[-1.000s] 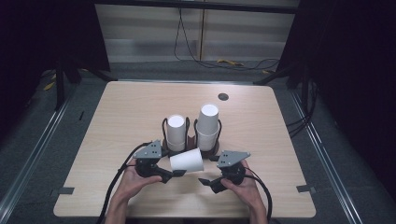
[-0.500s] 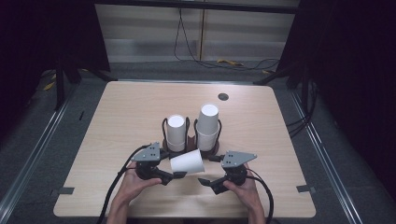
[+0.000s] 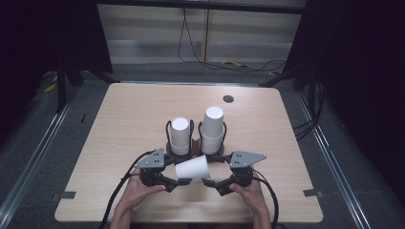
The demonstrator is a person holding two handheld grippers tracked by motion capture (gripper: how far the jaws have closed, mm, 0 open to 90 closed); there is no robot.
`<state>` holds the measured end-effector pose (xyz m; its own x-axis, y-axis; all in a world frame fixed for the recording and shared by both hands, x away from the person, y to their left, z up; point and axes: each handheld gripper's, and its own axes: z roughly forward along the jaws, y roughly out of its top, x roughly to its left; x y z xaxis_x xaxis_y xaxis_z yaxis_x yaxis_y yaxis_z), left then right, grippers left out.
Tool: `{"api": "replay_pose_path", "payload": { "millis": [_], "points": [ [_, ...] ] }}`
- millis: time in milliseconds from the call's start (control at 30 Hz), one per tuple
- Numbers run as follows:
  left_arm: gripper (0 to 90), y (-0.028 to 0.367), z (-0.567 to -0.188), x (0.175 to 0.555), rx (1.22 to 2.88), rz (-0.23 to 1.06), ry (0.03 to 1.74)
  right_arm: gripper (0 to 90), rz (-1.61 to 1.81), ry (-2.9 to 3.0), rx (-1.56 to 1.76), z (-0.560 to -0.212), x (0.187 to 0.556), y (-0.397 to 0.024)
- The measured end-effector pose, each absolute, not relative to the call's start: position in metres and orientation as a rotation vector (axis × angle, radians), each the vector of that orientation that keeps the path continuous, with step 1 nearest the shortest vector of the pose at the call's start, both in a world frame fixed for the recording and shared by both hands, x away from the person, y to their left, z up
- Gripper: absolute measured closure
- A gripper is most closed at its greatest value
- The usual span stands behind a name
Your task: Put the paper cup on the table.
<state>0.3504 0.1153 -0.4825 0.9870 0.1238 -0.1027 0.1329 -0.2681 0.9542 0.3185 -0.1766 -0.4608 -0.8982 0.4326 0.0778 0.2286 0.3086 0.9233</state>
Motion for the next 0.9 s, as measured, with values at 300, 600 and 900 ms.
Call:
{"api": "replay_pose_path", "payload": {
  "millis": [300, 600, 900],
  "points": [
    [33.2, 0.111, -0.482, 0.350, 1.842, -0.018, 0.167, 13.6, 1.686, 2.408, 0.611, -0.460, 0.327, -0.179],
    [33.1, 0.107, -0.482, 0.348, 1.841, -0.033, 0.148, 13.4, 1.694, 2.482, 0.545, -0.456, 0.334, -0.166],
    [32.9, 0.107, -0.483, 0.349, 1.829, -0.043, 0.152, 17.6, 1.723, 2.513, 0.541, -0.456, 0.335, -0.167]
  ]
}}
